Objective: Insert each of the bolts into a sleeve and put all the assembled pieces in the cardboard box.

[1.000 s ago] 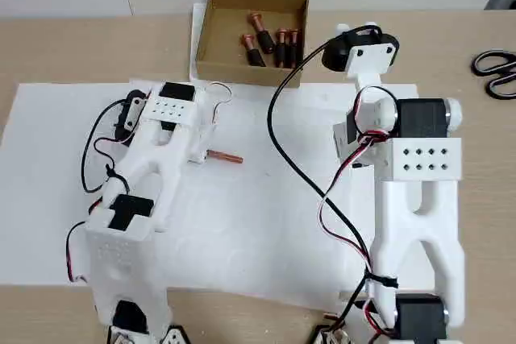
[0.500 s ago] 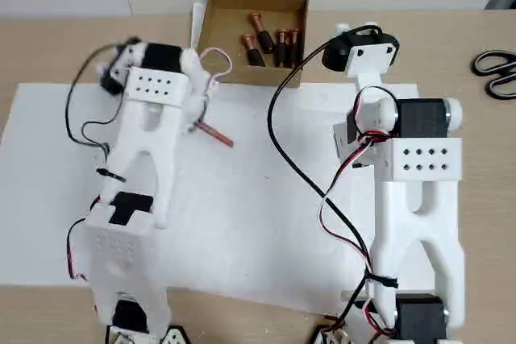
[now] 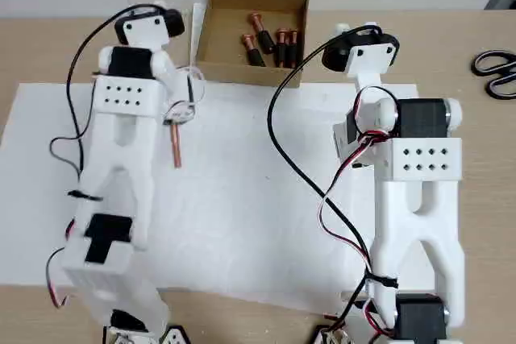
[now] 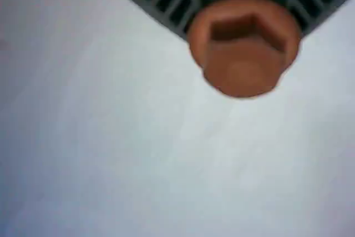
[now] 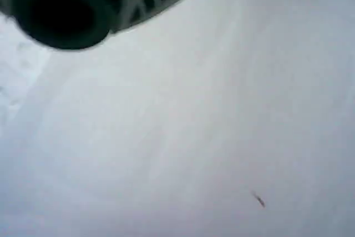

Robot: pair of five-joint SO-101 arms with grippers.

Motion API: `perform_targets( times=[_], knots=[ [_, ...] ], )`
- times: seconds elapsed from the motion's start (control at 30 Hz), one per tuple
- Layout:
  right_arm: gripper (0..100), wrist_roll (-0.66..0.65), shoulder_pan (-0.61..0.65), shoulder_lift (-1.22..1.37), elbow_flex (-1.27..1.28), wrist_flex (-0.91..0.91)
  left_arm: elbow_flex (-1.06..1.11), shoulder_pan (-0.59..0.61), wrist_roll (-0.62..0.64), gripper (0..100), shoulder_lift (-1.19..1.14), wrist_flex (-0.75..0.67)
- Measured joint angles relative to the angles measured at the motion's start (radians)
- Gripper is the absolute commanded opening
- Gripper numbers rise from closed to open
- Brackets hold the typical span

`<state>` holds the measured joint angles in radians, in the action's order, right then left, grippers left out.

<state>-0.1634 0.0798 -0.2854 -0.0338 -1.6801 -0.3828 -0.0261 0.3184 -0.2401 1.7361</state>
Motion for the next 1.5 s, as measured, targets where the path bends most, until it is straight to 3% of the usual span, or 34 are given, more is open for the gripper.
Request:
perform_targets(
  times=[0.23,0.43,0.53,0.7,0.83,1.03,1.3,1.5],
  knots=[
    [0.4,0.0,0.0,0.0,0.0,0.0,0.232,0.011,-0.02,1,0.037,-0.002],
    [0.4,0.0,0.0,0.0,0.0,0.0,0.269,0.08,0.239,1,0.037,-0.005],
    [0.4,0.0,-0.002,0.0,0.0,0.0,0.27,0.094,0.298,1,0.029,-0.005],
    [0.4,0.0,-0.002,0.0,0.0,0.0,0.272,0.098,0.307,1,-0.017,-0.006],
    [0.4,0.0,-0.002,0.0,0.0,0.0,0.273,0.061,0.193,1,-0.055,-0.006],
    [0.4,0.0,-0.002,0.0,0.0,0.0,0.276,0.077,0.158,1,-0.115,-0.006],
    [0.4,0.0,-0.002,0.0,0.0,0.0,0.276,0.189,0.43,1,-0.172,-0.006],
    [0.4,0.0,-0.003,0.0,0.0,0.0,0.276,0.149,0.304,1,-0.189,-0.006]
  ],
)
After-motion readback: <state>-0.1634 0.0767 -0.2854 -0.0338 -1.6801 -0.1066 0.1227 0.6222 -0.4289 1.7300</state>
